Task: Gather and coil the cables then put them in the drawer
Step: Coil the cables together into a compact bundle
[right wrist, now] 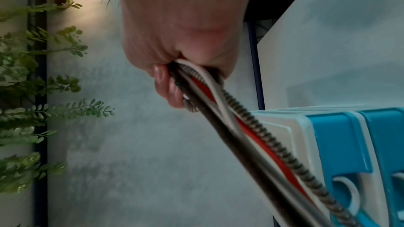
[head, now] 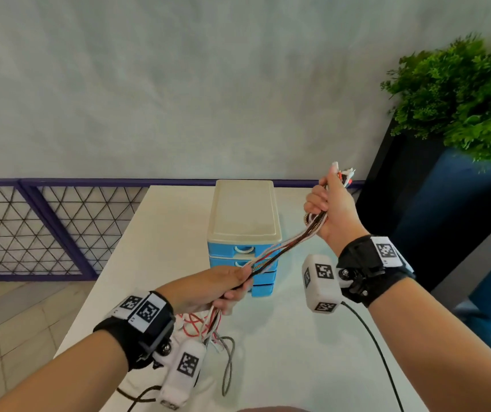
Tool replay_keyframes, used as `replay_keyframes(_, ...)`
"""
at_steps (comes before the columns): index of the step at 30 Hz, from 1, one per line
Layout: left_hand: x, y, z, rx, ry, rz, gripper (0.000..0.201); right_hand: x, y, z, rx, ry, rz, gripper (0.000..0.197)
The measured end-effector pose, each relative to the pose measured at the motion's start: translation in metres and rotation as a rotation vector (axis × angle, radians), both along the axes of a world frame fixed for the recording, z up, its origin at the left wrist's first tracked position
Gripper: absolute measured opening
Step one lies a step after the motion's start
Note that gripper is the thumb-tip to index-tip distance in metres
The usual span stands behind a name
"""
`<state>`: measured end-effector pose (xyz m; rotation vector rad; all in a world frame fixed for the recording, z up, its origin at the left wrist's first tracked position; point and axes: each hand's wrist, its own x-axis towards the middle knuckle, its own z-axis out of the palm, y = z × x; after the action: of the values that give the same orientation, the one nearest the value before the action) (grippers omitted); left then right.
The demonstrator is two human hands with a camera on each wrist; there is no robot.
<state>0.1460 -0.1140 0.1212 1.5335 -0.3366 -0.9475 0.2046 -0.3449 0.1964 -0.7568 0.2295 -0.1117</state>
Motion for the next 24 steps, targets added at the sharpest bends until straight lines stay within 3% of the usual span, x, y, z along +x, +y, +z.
replay_keyframes(3, 0.005, 0.0, 0.003, 0.044, 0.006, 0.022, 0.041, -0.002, 0.004, -0.001, -0.047, 0.015, 0.01, 0.045)
replay_keyframes(7, 0.014, 0.002, 0.002, 0.07, 0.087, 0.012, 0.063, -0.004, 0.003, -0.001, -0.088, 0.024, 0.028, 0.043)
replay_keyframes(9, 0.018, 0.001, 0.002, 0.197, -0.11, -0.002, 0.07, -0.004, 0.007, 0.0, -0.093, 0.015, 0.06, 0.043)
replay_keyframes(11, 0.018, -0.006, 0.009, 0.305, -0.355, 0.005, 0.064, -0.005, 0.018, 0.001, -0.106, 0.011, 0.112, 0.043)
replay_keyframes(13, 0.017, -0.022, 0.02, 0.258, -0.433, 0.039, 0.06, -0.008, 0.033, -0.002, -0.111, 0.009, 0.183, 0.043)
replay_keyframes(15, 0.016, -0.041, 0.023, 0.154, -0.391, 0.022, 0.067, -0.01, 0.045, -0.005, -0.112, 0.005, 0.23, 0.042)
replay_keyframes(19, 0.012, -0.05, 0.021, -0.009, -0.053, -0.065, 0.073, -0.009, 0.042, 0.001, -0.079, -0.016, 0.21, 0.04)
replay_keyframes(24, 0.013, -0.023, 0.022, 0.059, 0.042, -0.184, 0.064, -0.009, 0.019, 0.001, -0.008, -0.017, 0.147, 0.042)
